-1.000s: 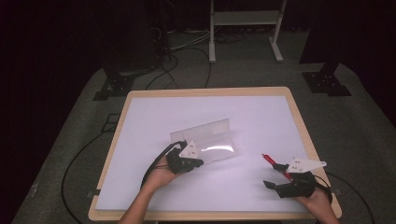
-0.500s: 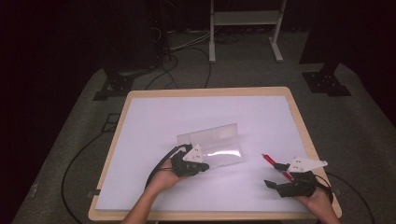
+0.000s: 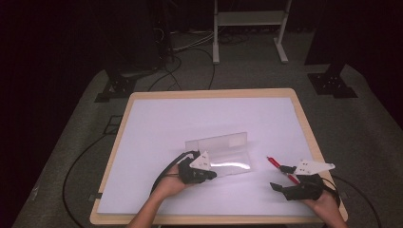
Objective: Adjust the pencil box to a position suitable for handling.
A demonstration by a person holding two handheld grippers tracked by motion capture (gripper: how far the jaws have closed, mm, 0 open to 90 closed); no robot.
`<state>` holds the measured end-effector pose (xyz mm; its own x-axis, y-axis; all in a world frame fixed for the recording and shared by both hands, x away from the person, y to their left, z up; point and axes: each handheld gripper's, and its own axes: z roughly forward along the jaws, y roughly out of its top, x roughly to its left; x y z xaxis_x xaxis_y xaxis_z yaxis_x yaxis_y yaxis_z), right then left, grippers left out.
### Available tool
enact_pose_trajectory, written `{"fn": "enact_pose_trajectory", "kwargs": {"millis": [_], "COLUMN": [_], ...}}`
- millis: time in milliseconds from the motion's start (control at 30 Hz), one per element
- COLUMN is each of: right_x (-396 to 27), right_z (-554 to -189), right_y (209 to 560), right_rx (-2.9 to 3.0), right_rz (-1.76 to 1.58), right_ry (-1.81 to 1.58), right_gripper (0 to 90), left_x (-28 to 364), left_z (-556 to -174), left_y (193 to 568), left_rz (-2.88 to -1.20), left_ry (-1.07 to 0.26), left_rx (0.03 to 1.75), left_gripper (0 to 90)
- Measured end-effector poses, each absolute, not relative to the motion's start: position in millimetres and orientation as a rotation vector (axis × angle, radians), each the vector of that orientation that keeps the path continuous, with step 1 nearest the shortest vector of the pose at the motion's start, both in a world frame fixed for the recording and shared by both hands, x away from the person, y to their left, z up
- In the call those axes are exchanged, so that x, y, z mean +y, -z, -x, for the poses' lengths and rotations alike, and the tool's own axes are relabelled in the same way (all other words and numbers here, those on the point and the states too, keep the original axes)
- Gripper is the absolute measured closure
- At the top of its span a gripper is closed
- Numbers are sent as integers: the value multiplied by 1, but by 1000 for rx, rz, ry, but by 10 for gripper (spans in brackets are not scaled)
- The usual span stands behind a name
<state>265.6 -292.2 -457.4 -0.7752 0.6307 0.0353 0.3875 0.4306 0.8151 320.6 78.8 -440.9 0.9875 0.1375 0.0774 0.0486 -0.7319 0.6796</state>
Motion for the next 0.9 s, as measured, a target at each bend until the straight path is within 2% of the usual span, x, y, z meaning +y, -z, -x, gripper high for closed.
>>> {"fn": "enact_pose_trajectory", "kwargs": {"millis": [300,900], "right_x": [-294,-294], "right_z": [-266,-267], "right_y": [457,458], "right_rx": [2406,2419], "right_rz": [-888,-895], "right_ry": [-1266,-1252], "right_gripper": [241,240], "left_x": [74,73], "left_z": [-318,-322], "left_y": [444,456], "left_rz": [-2412,-2425], "left_ry": [-122,-71], "left_rx": [90,122], "left_gripper": [896,887]}}
